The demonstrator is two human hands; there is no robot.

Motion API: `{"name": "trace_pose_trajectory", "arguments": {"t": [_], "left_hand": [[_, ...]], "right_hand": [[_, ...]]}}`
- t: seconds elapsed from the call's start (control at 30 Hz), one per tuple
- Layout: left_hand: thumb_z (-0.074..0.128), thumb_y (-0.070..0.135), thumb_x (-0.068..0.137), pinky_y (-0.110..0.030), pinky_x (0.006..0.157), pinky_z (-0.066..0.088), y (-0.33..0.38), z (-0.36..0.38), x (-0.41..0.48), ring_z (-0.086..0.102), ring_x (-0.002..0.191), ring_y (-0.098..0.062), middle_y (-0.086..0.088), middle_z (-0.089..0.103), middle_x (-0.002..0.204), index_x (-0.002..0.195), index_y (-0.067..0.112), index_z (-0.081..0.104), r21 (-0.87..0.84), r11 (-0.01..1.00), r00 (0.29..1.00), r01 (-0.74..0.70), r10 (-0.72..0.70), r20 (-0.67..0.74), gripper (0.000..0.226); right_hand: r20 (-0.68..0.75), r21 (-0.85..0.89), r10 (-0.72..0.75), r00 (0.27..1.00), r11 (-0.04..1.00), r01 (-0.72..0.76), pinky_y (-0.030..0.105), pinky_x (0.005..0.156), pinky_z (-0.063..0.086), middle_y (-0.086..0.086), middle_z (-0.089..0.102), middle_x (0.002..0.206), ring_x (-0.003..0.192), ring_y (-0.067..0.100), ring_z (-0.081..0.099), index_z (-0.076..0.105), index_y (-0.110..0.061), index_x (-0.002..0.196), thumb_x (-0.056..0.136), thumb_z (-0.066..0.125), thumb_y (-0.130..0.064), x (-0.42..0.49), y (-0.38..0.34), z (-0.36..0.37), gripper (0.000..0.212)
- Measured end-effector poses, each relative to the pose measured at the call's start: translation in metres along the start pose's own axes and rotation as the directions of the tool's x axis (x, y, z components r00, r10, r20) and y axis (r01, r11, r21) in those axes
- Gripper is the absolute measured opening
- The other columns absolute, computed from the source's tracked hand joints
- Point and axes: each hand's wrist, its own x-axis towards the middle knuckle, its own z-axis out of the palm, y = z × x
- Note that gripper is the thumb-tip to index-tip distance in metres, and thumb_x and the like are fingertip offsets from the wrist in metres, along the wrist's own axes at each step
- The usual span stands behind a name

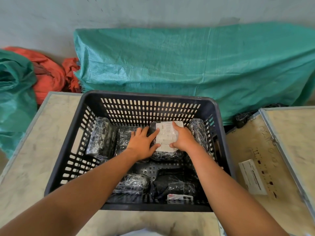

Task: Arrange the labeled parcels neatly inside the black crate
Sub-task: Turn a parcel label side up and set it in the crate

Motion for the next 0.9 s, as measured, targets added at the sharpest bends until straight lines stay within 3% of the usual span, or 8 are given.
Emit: {"name": "trace_pose_trajectory", "arguments": {"t": [0.23,0.37,0.47,0.57,0.63,0.73,0.83,0.9], "left_hand": [[0.02,0.079,0.09,-0.071,0.109,-0.018,0.009,0.022,0.002,-0.013,0.154,-0.036,-0.006,-0.017,0.167,0.148,0.047,-0.033,-0.183,0.981,0.975,0.067,-0.026,0.219,0.085],[0.036,0.073,0.092,-0.077,0.104,-0.02,0.019,0.03,0.004,-0.032,0.146,-0.039,-0.012,-0.036,0.159,0.15,0.036,-0.034,0.006,0.997,0.947,0.079,-0.077,0.311,0.098],[0.043,0.068,0.093,-0.077,0.105,-0.019,0.025,0.037,0.003,-0.043,0.138,-0.037,-0.014,-0.047,0.152,0.151,0.035,-0.033,-0.037,0.993,0.949,0.11,-0.094,0.3,0.1],[0.038,0.073,0.091,-0.075,0.107,-0.018,0.019,0.038,0.001,-0.042,0.139,-0.035,-0.011,-0.044,0.154,0.151,0.037,-0.032,-0.051,0.996,0.961,0.079,-0.063,0.268,0.099],[0.035,0.075,0.091,-0.075,0.109,-0.018,0.015,0.038,0.0,-0.042,0.139,-0.034,-0.01,-0.044,0.155,0.151,0.038,-0.032,-0.047,0.997,0.966,0.069,-0.055,0.252,0.098],[0.035,0.077,0.09,-0.075,0.108,-0.017,0.015,0.038,-0.001,-0.041,0.139,-0.033,-0.009,-0.043,0.155,0.152,0.037,-0.031,-0.051,0.997,0.964,0.066,-0.05,0.262,0.098],[0.035,0.078,0.09,-0.074,0.109,-0.017,0.014,0.037,0.0,-0.039,0.142,-0.033,-0.009,-0.042,0.156,0.153,0.038,-0.03,-0.068,0.996,0.965,0.063,-0.043,0.26,0.099],[0.036,0.078,0.09,-0.074,0.109,-0.016,0.013,0.036,-0.001,-0.037,0.144,-0.034,-0.008,-0.041,0.157,0.153,0.038,-0.03,-0.07,0.995,0.964,0.065,-0.044,0.262,0.099]], "right_hand": [[0.008,-0.172,0.033,0.999,0.985,-0.031,0.038,0.12,0.026,0.022,0.014,0.162,0.147,0.036,0.032,0.011,-0.023,0.164,0.082,0.083,-0.011,0.008,0.002,0.016,0.11],[0.098,-0.268,0.105,0.99,0.96,-0.076,0.04,0.119,0.031,0.022,-0.028,0.164,0.153,0.041,0.018,-0.004,-0.024,0.163,0.086,0.074,0.002,0.004,-0.001,0.027,0.113],[0.146,-0.264,0.135,0.98,0.96,-0.093,0.044,0.121,0.03,0.013,-0.048,0.153,0.155,0.041,-0.004,-0.016,-0.027,0.16,0.086,0.067,0.012,-0.001,0.0,0.035,0.118],[0.114,-0.299,0.109,0.988,0.952,-0.07,0.043,0.121,0.031,0.018,-0.038,0.16,0.155,0.042,0.008,-0.002,-0.022,0.163,0.087,0.074,0.001,-0.009,-0.003,0.026,0.109],[0.052,-0.29,0.011,0.999,0.957,0.005,0.043,0.116,0.036,0.023,-0.002,0.168,0.146,0.04,0.035,0.026,-0.018,0.16,0.087,0.079,-0.013,-0.02,-0.011,0.008,0.09],[-0.148,-0.248,-0.165,0.975,0.961,0.125,0.045,0.106,0.048,0.011,0.052,0.148,0.131,0.03,0.056,0.055,-0.016,0.143,0.089,0.078,-0.025,-0.039,-0.019,-0.025,0.059],[-0.332,-0.342,-0.144,0.932,0.939,0.023,0.054,0.109,0.041,0.012,0.045,0.155,0.142,0.035,0.039,0.052,-0.022,0.146,0.09,0.074,-0.036,-0.057,-0.015,-0.046,0.062],[-0.323,-0.36,-0.026,0.946,0.928,-0.097,0.057,0.113,0.034,0.021,0.026,0.162,0.147,0.041,0.025,0.042,-0.02,0.152,0.089,0.073,-0.041,-0.067,-0.01,-0.044,0.073]]}}
